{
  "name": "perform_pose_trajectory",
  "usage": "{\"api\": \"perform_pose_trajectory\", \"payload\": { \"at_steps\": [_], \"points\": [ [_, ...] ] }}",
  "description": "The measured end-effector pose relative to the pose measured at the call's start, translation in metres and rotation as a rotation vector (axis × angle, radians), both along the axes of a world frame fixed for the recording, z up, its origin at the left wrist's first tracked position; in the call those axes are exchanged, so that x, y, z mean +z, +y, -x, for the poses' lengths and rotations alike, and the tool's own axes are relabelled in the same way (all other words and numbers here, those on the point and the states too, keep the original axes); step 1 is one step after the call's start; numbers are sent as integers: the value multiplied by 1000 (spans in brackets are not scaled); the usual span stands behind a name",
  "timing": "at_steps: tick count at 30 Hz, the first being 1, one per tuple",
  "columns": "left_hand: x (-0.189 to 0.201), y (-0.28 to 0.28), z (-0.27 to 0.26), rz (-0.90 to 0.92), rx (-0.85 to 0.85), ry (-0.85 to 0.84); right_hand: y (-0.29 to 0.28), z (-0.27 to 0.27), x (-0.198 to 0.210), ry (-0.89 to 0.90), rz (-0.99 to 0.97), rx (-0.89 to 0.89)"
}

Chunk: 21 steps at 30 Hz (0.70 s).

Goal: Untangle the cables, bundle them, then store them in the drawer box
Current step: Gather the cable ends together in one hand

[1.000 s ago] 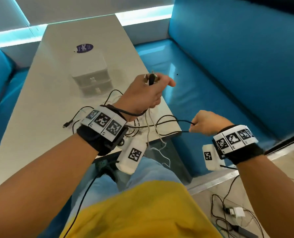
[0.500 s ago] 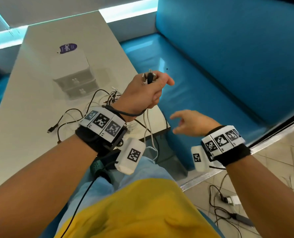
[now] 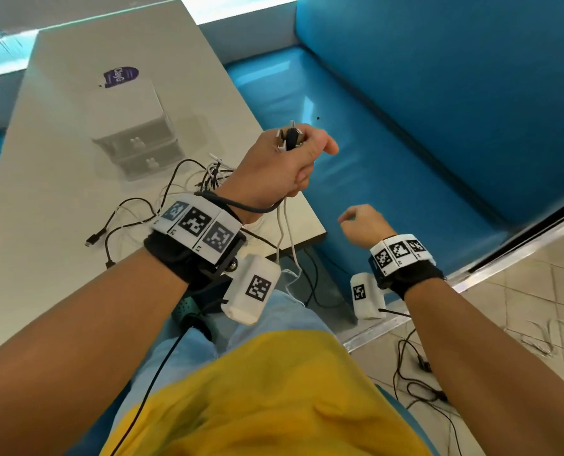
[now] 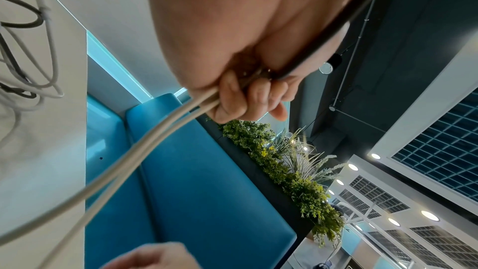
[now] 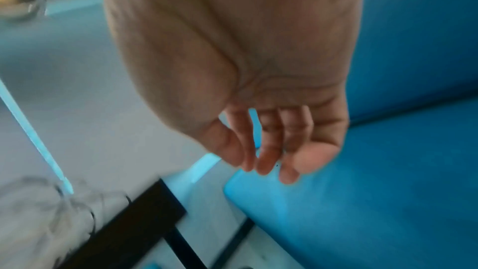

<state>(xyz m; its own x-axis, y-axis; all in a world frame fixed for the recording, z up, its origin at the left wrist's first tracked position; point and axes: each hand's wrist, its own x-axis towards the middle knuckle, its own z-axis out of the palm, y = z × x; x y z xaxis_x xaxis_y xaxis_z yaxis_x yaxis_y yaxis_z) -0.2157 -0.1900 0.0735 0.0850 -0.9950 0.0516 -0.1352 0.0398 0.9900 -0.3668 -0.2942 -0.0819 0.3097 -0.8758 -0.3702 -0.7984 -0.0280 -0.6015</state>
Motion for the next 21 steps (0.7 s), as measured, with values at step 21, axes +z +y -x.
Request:
{"api": "perform_pose_trajectory", "payload": {
  "at_steps": [21],
  "points": [
    [-20, -11, -8, 94, 181, 209, 64, -59, 81, -938, -568, 391]
  ]
}}
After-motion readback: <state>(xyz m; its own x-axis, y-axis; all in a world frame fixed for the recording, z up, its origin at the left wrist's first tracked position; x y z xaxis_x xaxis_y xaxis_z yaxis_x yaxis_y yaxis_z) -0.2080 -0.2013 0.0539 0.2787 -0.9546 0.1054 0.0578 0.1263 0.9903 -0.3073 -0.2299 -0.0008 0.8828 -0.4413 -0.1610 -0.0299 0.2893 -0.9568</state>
